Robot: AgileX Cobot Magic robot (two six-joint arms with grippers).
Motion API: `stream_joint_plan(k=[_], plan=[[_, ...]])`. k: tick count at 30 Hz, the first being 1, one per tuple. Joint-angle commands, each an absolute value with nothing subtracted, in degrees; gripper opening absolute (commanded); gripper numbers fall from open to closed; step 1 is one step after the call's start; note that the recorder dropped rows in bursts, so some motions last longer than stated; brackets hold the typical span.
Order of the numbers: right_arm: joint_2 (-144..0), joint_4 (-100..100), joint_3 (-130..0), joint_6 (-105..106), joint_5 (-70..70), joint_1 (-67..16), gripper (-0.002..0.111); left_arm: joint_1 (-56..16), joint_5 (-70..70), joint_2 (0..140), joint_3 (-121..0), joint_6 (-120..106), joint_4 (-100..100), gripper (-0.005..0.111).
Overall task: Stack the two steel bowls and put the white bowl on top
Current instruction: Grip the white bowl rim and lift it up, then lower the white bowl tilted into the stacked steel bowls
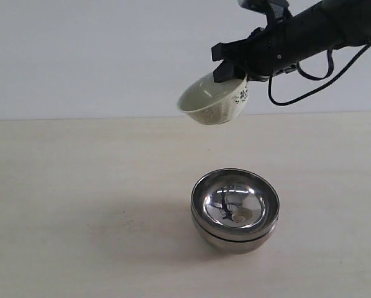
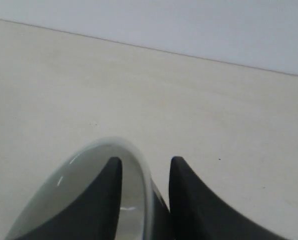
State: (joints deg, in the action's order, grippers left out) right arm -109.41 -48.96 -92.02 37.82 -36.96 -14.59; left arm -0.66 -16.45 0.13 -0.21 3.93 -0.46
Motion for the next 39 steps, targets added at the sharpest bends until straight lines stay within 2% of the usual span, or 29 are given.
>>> stream_joint_plan(k=[1,20,33,39], plan=[[-103.19,-48.04,-85.97,38.34,-35.95,-14.55,0.000,-0.52,-16.30,0.00,0.00,4.43,-0.38,0.004],[-92.11,-48.04,-57.55,43.01,-24.58,-14.66,0.000,-0.52,-16.30,0.00,0.00,4.43,-0.38,0.004],[-92.11,-48.84,-53.36,43.44,-11.87,-21.81,0.000,-0.52,-16.30,0.00,0.00,4.43,-0.38,0.004],[-92.68,-48.84,-53.36,43.57,-11.13,-22.37,0.000,-0.52,-16.30,0.00,0.00,4.43,-0.38,0.004]])
